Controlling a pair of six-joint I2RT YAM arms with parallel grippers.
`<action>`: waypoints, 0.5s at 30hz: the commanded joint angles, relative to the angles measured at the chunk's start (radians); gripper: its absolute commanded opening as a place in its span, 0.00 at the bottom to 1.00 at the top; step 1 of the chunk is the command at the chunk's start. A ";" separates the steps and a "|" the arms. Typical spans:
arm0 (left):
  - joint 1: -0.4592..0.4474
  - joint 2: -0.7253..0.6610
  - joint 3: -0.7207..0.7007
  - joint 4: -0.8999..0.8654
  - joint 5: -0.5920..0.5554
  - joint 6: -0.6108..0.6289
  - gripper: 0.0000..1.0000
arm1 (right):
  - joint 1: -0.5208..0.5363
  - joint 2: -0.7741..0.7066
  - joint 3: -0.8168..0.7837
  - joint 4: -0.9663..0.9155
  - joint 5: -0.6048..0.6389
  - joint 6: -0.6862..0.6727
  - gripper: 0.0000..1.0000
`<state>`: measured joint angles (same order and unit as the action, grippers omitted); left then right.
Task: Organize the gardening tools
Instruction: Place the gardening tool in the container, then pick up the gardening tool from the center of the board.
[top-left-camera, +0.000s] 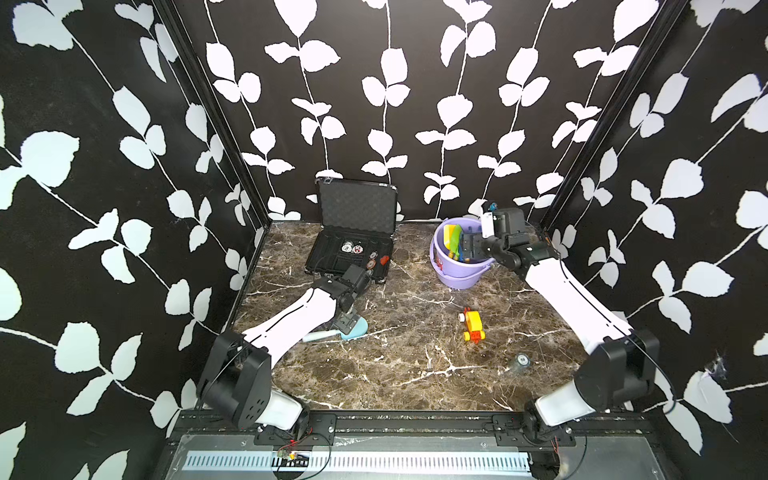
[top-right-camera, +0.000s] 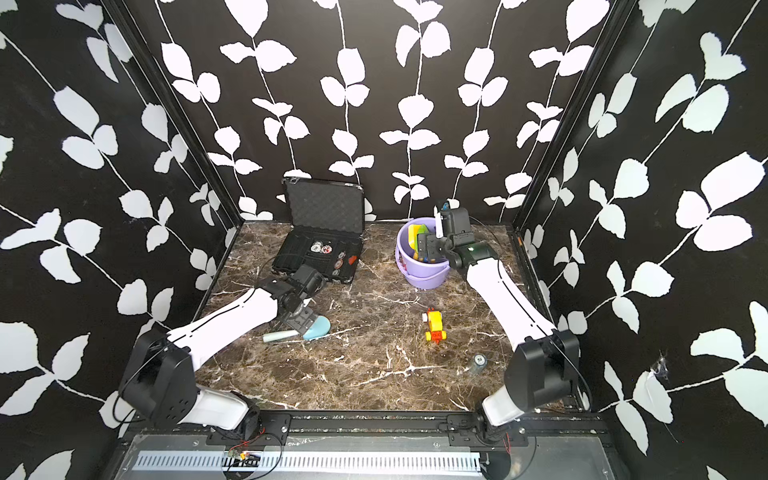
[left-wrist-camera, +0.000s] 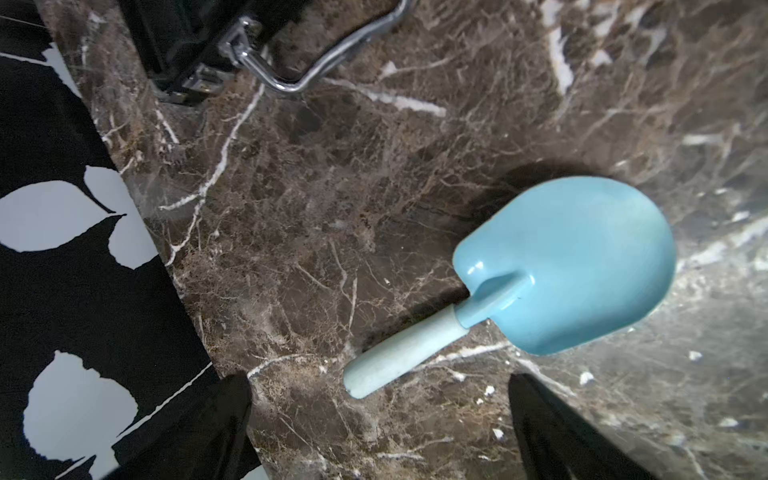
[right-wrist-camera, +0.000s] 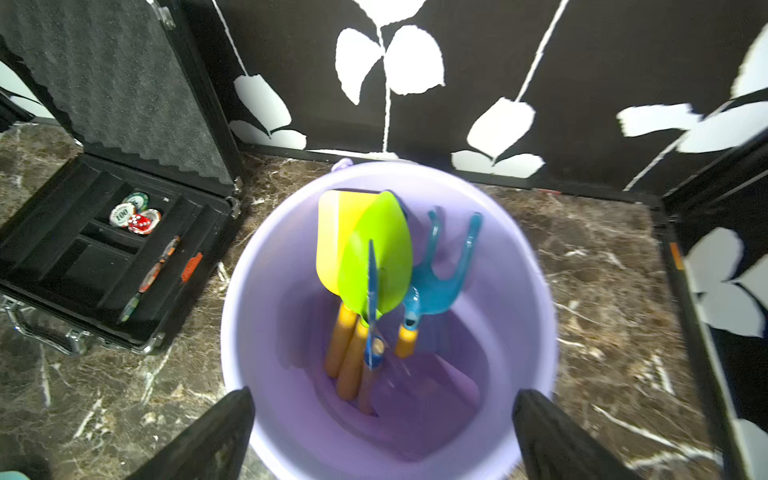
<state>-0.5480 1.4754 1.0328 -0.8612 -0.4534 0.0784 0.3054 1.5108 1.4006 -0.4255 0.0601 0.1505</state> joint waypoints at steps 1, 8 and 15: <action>0.011 0.043 0.043 -0.070 0.022 0.067 0.98 | -0.005 -0.022 -0.014 -0.016 0.067 -0.019 0.99; 0.065 0.107 0.048 -0.122 0.129 0.133 0.92 | -0.005 -0.051 -0.033 -0.009 0.091 -0.017 0.99; 0.143 0.149 0.055 -0.146 0.224 0.210 0.86 | -0.005 -0.091 -0.062 0.005 0.143 -0.022 0.99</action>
<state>-0.4278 1.5997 1.0657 -0.9623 -0.2859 0.2356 0.3046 1.4662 1.3487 -0.4397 0.1608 0.1398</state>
